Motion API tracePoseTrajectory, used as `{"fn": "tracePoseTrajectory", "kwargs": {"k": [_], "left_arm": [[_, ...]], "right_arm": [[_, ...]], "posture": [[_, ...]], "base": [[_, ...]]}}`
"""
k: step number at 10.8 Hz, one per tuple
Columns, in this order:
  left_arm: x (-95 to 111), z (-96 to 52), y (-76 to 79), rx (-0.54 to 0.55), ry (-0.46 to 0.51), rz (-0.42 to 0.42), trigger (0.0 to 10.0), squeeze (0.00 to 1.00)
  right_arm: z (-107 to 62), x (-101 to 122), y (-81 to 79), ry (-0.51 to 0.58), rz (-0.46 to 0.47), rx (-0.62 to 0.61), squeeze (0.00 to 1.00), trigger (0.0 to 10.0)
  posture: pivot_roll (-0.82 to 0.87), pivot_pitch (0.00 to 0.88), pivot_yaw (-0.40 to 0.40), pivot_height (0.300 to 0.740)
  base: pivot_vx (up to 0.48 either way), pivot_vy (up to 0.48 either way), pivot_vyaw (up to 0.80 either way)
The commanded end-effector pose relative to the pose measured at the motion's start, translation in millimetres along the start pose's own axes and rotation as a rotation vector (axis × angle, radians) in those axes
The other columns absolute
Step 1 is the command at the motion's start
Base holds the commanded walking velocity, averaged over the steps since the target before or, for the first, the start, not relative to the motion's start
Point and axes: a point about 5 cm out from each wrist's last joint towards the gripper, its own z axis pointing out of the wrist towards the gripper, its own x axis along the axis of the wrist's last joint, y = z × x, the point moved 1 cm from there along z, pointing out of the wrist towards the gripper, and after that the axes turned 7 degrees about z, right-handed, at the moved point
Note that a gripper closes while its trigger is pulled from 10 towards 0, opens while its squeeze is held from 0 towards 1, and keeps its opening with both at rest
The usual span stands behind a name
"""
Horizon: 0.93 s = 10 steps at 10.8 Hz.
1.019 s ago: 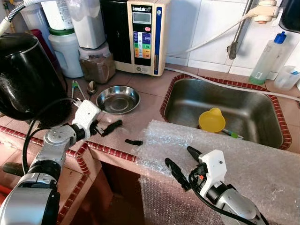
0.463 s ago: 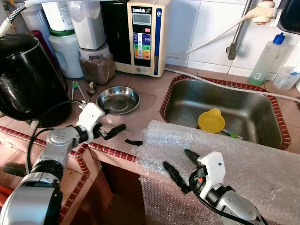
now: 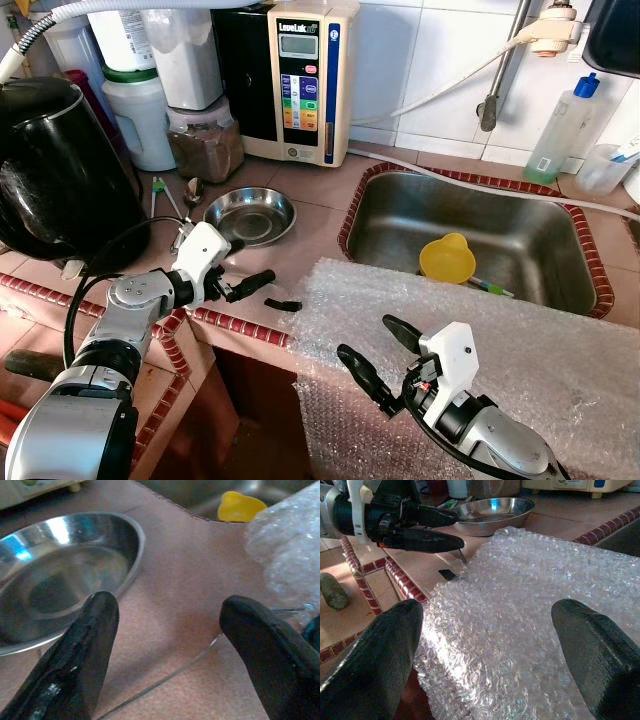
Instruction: Kitchen organization
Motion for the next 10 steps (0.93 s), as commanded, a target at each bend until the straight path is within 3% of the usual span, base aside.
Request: {"fn": "tracePoseTrajectory", "kwargs": {"k": [1,2,3,4,5,8,9,10], "left_arm": [[-7,0.3,5.0,-0.040,-0.047,-0.011,1.3,0.00],[-9,-0.1,6.3,-0.056,-0.056,-0.009,1.1,0.00],[-9,0.4,8.5,-0.075,-0.056,-0.020,0.0,0.00],[-10,1.4,10.9,-0.095,-0.056,-0.032,3.2,0.00],[-10,4.4,16.8,-0.142,-0.051,-0.053,10.0,0.00],[-15,10.0,32.2,-0.242,-0.075,-0.062,10.0,0.00],[-15,13.3,37.4,-0.270,-0.075,-0.061,4.1,0.00],[-14,14.4,38.3,-0.273,-0.076,-0.058,0.0,0.00]], "right_arm": [[0.0,4,-2.6,0.009,-0.009,0.020,0.00,10.0],[0.0,4,-2.0,0.006,-0.011,0.019,0.00,10.0],[0.4,4,-1.5,0.005,-0.013,0.019,0.00,10.0],[0.8,4,-1.3,0.005,-0.014,0.020,0.00,10.0],[1.4,4,-1.4,0.004,-0.015,0.022,0.00,10.0],[3.1,5,-2.6,0.005,-0.017,0.035,0.00,10.0],[3.8,5,-2.7,0.003,-0.024,0.039,0.00,10.0],[3.6,5,-2.2,0.003,-0.026,0.037,0.00,10.0]], "posture": [[-0.04,0.000,0.040,0.740],[-0.04,0.000,0.040,0.740],[-0.04,0.000,0.040,0.740],[-0.04,0.000,0.041,0.740],[-0.04,0.000,0.042,0.740],[-0.04,0.000,0.048,0.740],[-0.05,0.000,0.051,0.740],[-0.05,0.000,0.051,0.740]], "base": [[0.000,0.000,0.00],[0.000,0.000,0.00],[0.000,0.000,0.00],[0.000,0.000,0.00],[0.000,0.000,0.00],[0.000,0.000,0.00],[0.000,0.000,0.00],[0.000,0.000,0.00]]}}
